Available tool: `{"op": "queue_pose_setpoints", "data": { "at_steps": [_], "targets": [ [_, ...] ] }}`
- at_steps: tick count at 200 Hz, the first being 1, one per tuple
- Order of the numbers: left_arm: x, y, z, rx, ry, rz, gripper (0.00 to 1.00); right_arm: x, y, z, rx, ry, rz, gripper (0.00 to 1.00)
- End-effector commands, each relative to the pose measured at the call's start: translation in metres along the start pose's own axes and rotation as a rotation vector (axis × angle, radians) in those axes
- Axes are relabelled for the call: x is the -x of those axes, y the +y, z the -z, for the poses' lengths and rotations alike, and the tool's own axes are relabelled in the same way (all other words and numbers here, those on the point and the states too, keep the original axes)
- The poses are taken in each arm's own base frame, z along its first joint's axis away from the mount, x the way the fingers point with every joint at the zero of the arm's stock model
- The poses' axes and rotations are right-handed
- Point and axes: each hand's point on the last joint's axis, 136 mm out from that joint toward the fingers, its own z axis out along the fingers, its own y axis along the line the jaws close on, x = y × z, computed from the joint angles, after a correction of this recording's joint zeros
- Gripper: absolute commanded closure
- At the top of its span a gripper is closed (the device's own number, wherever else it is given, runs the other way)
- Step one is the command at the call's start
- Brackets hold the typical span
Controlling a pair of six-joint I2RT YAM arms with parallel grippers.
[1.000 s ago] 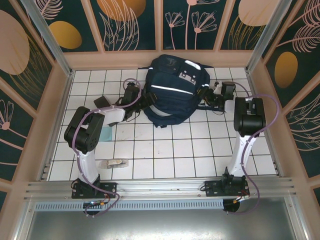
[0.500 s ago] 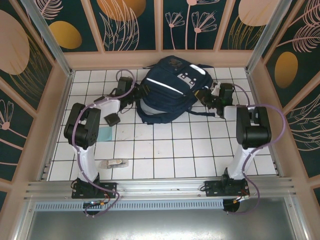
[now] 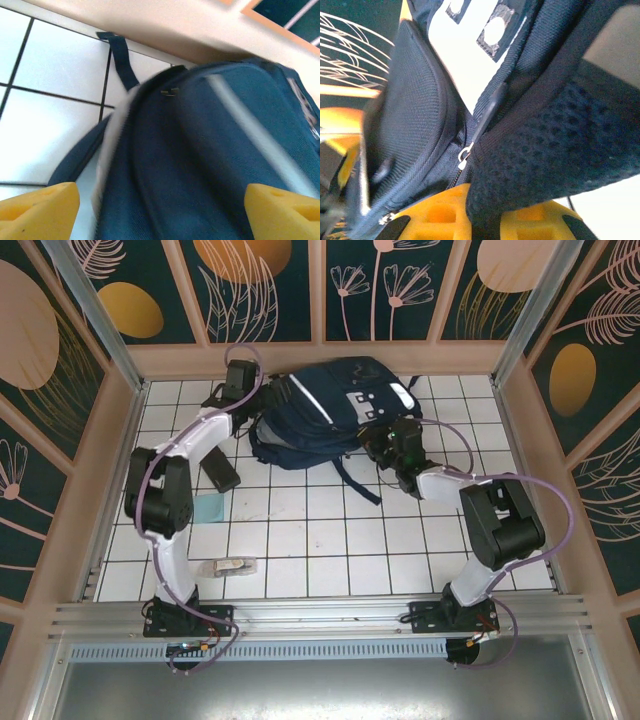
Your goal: Pack the student bag
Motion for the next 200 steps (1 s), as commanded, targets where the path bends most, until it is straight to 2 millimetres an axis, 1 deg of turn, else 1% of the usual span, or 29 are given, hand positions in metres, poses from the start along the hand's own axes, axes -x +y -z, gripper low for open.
{"op": "queue_pose_setpoints", "data": {
  "at_steps": [1,6,9,15,26,34,47,67,73,83,96,103,114,122,132,138,141,155,200],
  "targets": [
    [-0.008,-0.004,0.056,0.017,0.011,-0.067,0.15,0.032,0.081,0.009,0.226,-0.129,-0.020,1.00],
    [-0.016,-0.002,0.060,0.017,0.024,-0.062,0.15,0.032,0.083,0.007,0.229,-0.128,-0.023,1.00],
    [-0.015,-0.005,0.071,0.004,0.013,-0.059,0.15,0.032,0.083,0.005,0.229,-0.127,-0.028,1.00],
    [-0.020,-0.008,0.080,-0.011,0.015,-0.052,0.15,0.032,0.085,0.003,0.232,-0.131,-0.031,1.00],
    [-0.039,-0.015,0.091,-0.055,0.040,-0.037,0.15,0.031,0.089,-0.001,0.243,-0.127,-0.036,1.00],
    [-0.053,-0.028,0.098,-0.107,0.052,-0.024,0.16,0.029,0.092,-0.004,0.248,-0.118,-0.041,1.00],
    [-0.078,-0.051,0.103,-0.193,0.078,0.000,0.16,0.025,0.099,-0.007,0.261,-0.105,-0.049,1.00],
    [-0.120,-0.086,0.103,-0.323,0.129,0.048,0.17,0.018,0.108,-0.013,0.262,-0.085,-0.052,1.00],
    [-0.130,-0.094,0.101,-0.357,0.139,0.062,0.17,0.017,0.111,-0.013,0.262,-0.079,-0.050,1.00],
    [-0.148,-0.102,0.095,-0.388,0.166,0.082,0.18,0.013,0.116,-0.014,0.265,-0.068,-0.046,1.00],
    [-0.158,-0.115,0.088,-0.424,0.174,0.086,0.17,0.010,0.122,-0.013,0.271,-0.049,-0.041,1.00],
    [-0.164,-0.117,0.081,-0.417,0.173,0.078,0.17,0.008,0.124,-0.013,0.274,-0.042,-0.039,1.00],
    [-0.167,-0.121,0.073,-0.410,0.158,0.057,0.17,0.006,0.127,-0.010,0.275,-0.038,-0.037,1.00],
    [-0.169,-0.121,0.066,-0.387,0.142,0.043,0.17,0.005,0.128,-0.008,0.276,-0.036,-0.036,1.00],
    [-0.166,-0.121,0.058,-0.375,0.117,0.033,0.17,0.004,0.128,-0.005,0.278,-0.036,-0.037,1.00],
    [-0.159,-0.122,0.057,-0.371,0.088,0.026,0.17,0.004,0.129,-0.002,0.283,-0.035,-0.038,1.00],
    [-0.164,-0.117,0.048,-0.351,0.095,0.021,0.17,0.004,0.129,-0.001,0.283,-0.035,-0.039,1.00],
    [-0.161,-0.116,0.036,-0.323,0.070,0.000,0.16,0.002,0.130,0.003,0.286,-0.029,-0.040,1.00],
    [-0.144,-0.132,0.010,-0.301,0.024,-0.063,0.17,-0.004,0.128,0.010,0.297,-0.002,-0.056,1.00]
  ]
}}
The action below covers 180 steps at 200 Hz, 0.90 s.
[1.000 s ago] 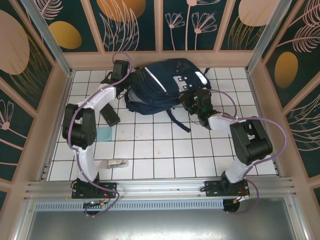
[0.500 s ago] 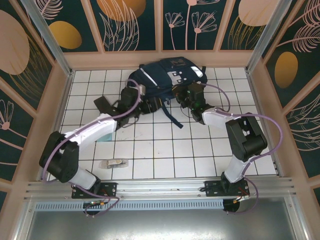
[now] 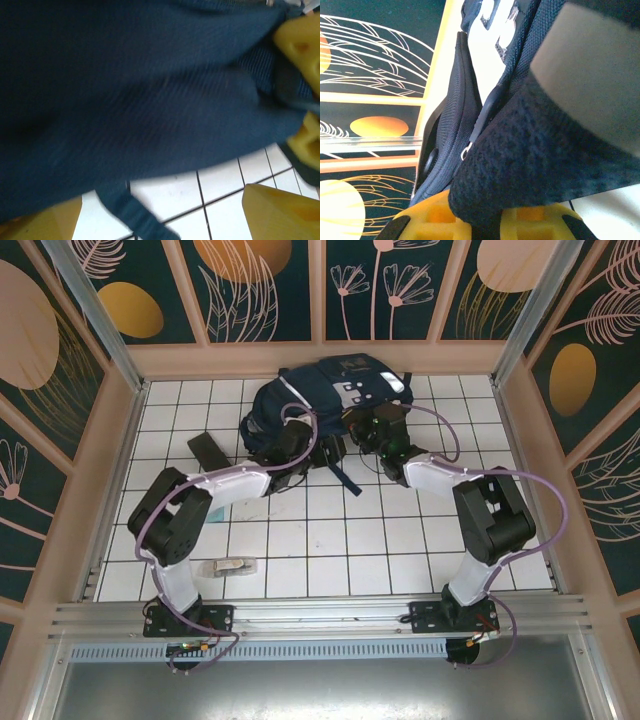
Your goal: Pack the student bag
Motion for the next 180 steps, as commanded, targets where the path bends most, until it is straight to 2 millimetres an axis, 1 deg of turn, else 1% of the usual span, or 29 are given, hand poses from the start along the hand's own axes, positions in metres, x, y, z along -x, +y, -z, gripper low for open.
{"op": "queue_pose_setpoints", "data": {
  "at_steps": [1,18,33,55,78,86,100,111,124,134,139,142,148,167,180],
  "targets": [
    [0.030,-0.017,-0.010,-0.018,-0.093,-0.066,0.17,-0.003,0.071,0.024,0.223,0.018,0.008,1.00],
    [0.034,-0.015,-0.020,0.003,-0.099,-0.078,0.19,-0.006,0.070,0.024,0.232,0.031,-0.003,1.00],
    [0.036,-0.020,-0.026,-0.010,-0.099,-0.076,0.24,-0.009,0.069,0.023,0.227,0.044,0.001,1.00],
    [0.044,-0.033,-0.024,-0.044,-0.107,-0.070,0.29,-0.009,0.063,0.022,0.212,0.043,0.002,1.00],
    [0.052,-0.036,-0.021,-0.046,-0.136,-0.080,0.36,-0.011,0.061,0.020,0.213,0.054,-0.001,1.00],
    [0.054,-0.036,-0.022,-0.038,-0.141,-0.089,0.42,-0.012,0.061,0.020,0.218,0.058,-0.004,1.00],
    [0.054,-0.034,-0.025,-0.029,-0.138,-0.101,0.55,-0.013,0.058,0.020,0.210,0.063,-0.002,1.00],
    [0.053,-0.034,-0.027,-0.030,-0.132,-0.102,0.64,-0.012,0.056,0.020,0.204,0.058,0.000,1.00],
    [0.050,-0.032,-0.028,-0.027,-0.124,-0.108,0.71,-0.009,0.052,0.022,0.197,0.049,-0.005,1.00],
    [0.048,-0.028,-0.028,-0.016,-0.123,-0.112,0.82,-0.006,0.050,0.023,0.194,0.041,-0.007,1.00],
    [0.047,-0.026,-0.027,-0.009,-0.119,-0.114,0.89,-0.004,0.048,0.024,0.191,0.033,-0.007,1.00],
    [0.046,-0.026,-0.026,-0.007,-0.119,-0.116,0.92,-0.002,0.048,0.025,0.189,0.029,-0.006,1.00],
    [0.045,-0.023,-0.026,0.001,-0.114,-0.120,1.00,0.001,0.046,0.026,0.183,0.019,-0.002,1.00],
    [0.034,-0.015,-0.019,0.031,-0.071,-0.137,1.00,0.020,0.032,0.028,0.124,-0.051,0.038,1.00],
    [0.018,-0.001,-0.011,0.068,-0.015,-0.155,1.00,0.037,0.019,0.030,0.084,-0.095,0.070,1.00]
  ]
}}
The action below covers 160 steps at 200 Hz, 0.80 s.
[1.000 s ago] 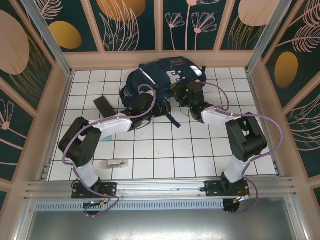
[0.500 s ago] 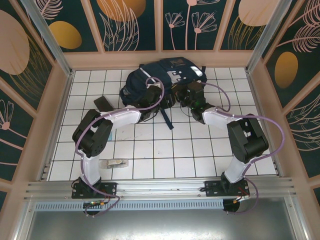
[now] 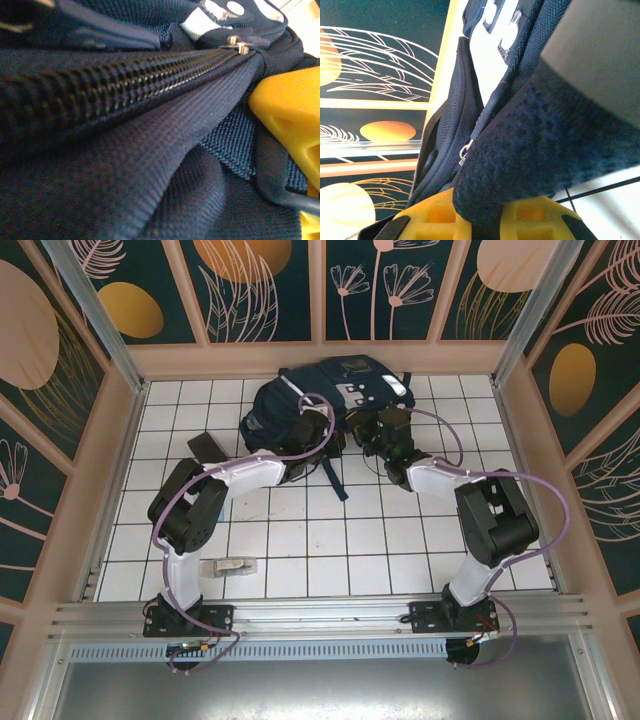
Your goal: Pack the student bag
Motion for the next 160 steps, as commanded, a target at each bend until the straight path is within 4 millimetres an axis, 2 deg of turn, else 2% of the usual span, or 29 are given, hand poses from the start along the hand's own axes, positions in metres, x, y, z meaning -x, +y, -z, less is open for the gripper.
{"op": "queue_pose_setpoints", "data": {
  "at_steps": [1,25,43,52,91,94,107,133,160],
  "targets": [
    [0.004,0.015,0.017,0.054,-0.004,-0.041,1.00,0.031,0.028,0.022,0.069,-0.079,0.090,1.00],
    [-0.036,0.047,0.036,0.142,0.140,-0.072,1.00,0.062,0.004,0.029,-0.023,-0.151,0.153,1.00],
    [-0.056,0.073,0.052,0.192,0.211,-0.053,1.00,0.079,-0.007,0.036,-0.060,-0.181,0.179,1.00],
    [-0.059,0.085,0.059,0.219,0.228,-0.042,1.00,0.085,-0.012,0.039,-0.075,-0.189,0.186,1.00],
    [-0.053,0.123,0.086,0.336,0.258,-0.057,1.00,0.103,-0.027,0.045,-0.136,-0.218,0.224,1.00],
    [-0.045,0.119,0.092,0.330,0.237,-0.064,1.00,0.103,-0.027,0.045,-0.135,-0.217,0.223,1.00],
    [-0.039,0.121,0.098,0.342,0.227,-0.085,1.00,0.105,-0.030,0.045,-0.133,-0.211,0.213,1.00],
    [-0.038,0.113,0.094,0.303,0.234,-0.097,1.00,0.104,-0.030,0.042,-0.119,-0.194,0.214,1.00],
    [-0.048,0.075,0.082,0.099,0.294,-0.091,1.00,0.113,-0.037,0.030,-0.130,-0.155,0.246,0.99]
  ]
}}
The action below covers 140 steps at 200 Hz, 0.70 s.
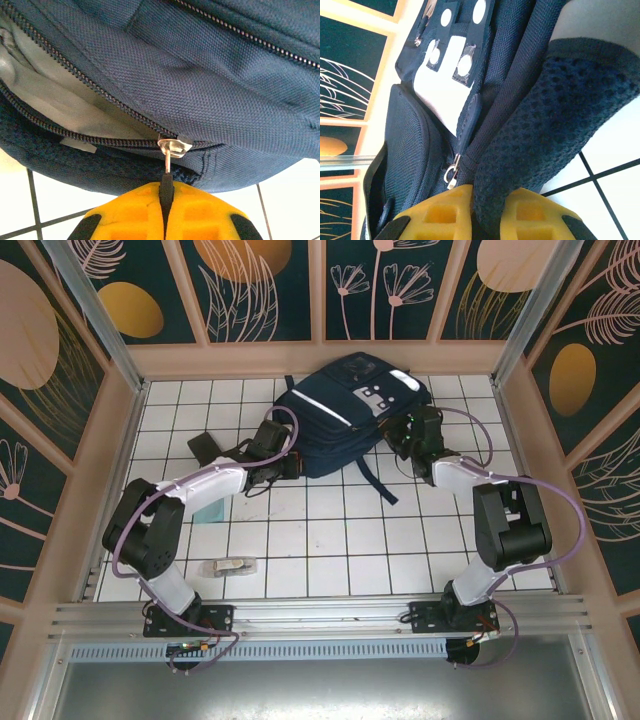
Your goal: Pack the student bag
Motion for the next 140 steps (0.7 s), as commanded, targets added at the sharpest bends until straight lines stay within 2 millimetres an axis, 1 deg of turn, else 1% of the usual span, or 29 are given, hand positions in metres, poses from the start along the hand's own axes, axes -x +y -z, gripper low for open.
{"op": "queue_pose_setpoints", "data": {
  "at_steps": [1,3,7,12,17,20,26,35,38,42,45,49,60,74,96,108,119,140],
  "targets": [
    [-0.005,-0.020,0.000,-0.107,0.052,-0.033,1.00,0.049,0.018,-0.001,0.059,-0.118,0.067,0.97],
    [-0.005,-0.023,0.000,-0.116,0.053,-0.038,1.00,0.051,0.016,-0.002,0.057,-0.113,0.067,0.94],
    [-0.006,-0.028,0.001,-0.128,0.059,-0.047,1.00,0.052,0.015,-0.004,0.057,-0.094,0.067,0.84],
    [-0.006,-0.035,0.003,-0.137,0.062,-0.059,1.00,0.052,0.012,-0.006,0.059,-0.067,0.065,0.68],
    [-0.008,-0.043,0.004,-0.147,0.065,-0.072,1.00,0.051,0.009,-0.008,0.057,-0.039,0.062,0.55],
    [-0.014,-0.044,-0.003,-0.145,0.085,-0.075,1.00,0.052,0.007,-0.008,0.053,-0.029,0.061,0.49],
    [-0.015,-0.052,-0.003,-0.165,0.085,-0.075,1.00,0.050,0.001,-0.007,0.031,-0.009,0.053,0.40],
    [-0.016,-0.068,-0.002,-0.220,0.081,-0.063,1.00,0.045,-0.006,-0.002,0.006,0.008,0.055,0.30],
    [-0.016,-0.073,-0.001,-0.239,0.080,-0.055,1.00,0.043,-0.008,0.000,-0.004,0.013,0.057,0.25],
    [-0.015,-0.080,-0.001,-0.264,0.076,-0.051,1.00,0.041,-0.010,0.004,-0.013,0.019,0.061,0.22],
    [-0.015,-0.085,-0.001,-0.281,0.075,-0.045,1.00,0.038,-0.012,0.007,-0.022,0.023,0.061,0.11],
    [-0.014,-0.091,-0.001,-0.298,0.072,-0.040,1.00,0.035,-0.014,0.012,-0.031,0.030,0.064,0.07],
    [-0.012,-0.107,-0.003,-0.327,0.070,-0.044,1.00,0.026,-0.020,0.026,-0.051,0.044,0.074,0.04],
    [-0.011,-0.126,-0.006,-0.365,0.072,-0.054,1.00,0.011,-0.029,0.047,-0.073,0.068,0.069,0.04],
    [-0.008,-0.149,-0.008,-0.428,0.065,-0.040,1.00,-0.013,-0.037,0.079,-0.074,0.098,0.029,0.04],
    [-0.008,-0.161,-0.009,-0.453,0.063,-0.040,1.00,-0.027,-0.047,0.095,-0.092,0.116,0.008,0.04],
    [-0.008,-0.172,-0.010,-0.471,0.057,-0.044,1.00,-0.038,-0.053,0.105,-0.095,0.132,-0.023,0.04],
    [-0.007,-0.192,-0.007,-0.520,0.046,-0.043,1.00,-0.059,-0.054,0.117,-0.035,0.161,-0.102,0.06]
  ]
}}
